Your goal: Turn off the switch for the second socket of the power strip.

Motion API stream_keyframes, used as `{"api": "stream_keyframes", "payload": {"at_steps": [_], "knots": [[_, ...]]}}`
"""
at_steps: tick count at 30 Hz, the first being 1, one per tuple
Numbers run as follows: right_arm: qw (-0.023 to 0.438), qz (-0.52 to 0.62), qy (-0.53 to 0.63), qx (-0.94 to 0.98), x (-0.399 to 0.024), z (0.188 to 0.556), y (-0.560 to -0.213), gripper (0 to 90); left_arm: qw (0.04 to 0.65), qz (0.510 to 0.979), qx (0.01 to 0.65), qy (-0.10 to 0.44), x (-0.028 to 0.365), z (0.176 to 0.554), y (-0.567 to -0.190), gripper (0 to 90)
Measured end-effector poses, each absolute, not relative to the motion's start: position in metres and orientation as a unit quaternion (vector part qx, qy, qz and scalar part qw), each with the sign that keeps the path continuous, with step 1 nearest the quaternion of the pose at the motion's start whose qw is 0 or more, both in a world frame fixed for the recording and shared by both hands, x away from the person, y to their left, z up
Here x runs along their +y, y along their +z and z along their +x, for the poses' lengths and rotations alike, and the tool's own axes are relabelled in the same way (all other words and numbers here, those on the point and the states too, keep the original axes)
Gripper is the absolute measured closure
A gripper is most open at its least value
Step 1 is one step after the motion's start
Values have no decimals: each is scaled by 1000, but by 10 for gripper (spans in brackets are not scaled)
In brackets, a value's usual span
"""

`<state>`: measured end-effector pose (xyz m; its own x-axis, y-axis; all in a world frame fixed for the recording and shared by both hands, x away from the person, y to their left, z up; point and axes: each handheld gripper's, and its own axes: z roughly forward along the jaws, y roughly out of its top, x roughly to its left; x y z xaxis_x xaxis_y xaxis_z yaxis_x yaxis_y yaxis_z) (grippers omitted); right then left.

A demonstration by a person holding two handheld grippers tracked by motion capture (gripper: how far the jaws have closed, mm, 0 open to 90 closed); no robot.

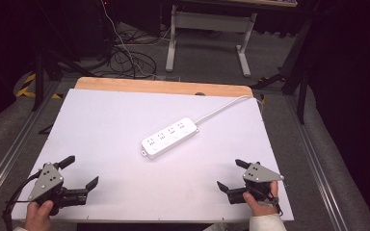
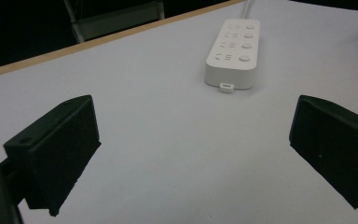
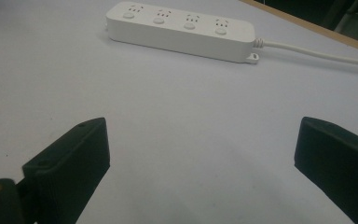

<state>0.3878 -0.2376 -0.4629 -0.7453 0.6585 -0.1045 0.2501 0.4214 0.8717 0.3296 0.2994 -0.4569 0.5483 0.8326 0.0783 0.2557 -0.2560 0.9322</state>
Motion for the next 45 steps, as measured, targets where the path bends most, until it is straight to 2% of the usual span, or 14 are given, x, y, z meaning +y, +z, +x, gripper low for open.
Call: {"api": "stream_keyframes", "payload": {"at_steps": [12, 21, 28, 45], "knots": [[218, 270, 459, 818, -237, 387, -461, 37, 494, 729, 375, 289, 302, 327, -454, 19], [215, 264, 450, 825, -234, 390, -456, 47, 475, 733, 369, 316, 300, 326, -454, 19], [210, 261, 452, 827, -231, 392, -449, 47, 471, 737, 371, 313, 298, 323, -453, 20], [187, 255, 450, 835, -191, 428, -412, 55, 465, 739, 374, 314, 298, 324, -453, 21]]}}
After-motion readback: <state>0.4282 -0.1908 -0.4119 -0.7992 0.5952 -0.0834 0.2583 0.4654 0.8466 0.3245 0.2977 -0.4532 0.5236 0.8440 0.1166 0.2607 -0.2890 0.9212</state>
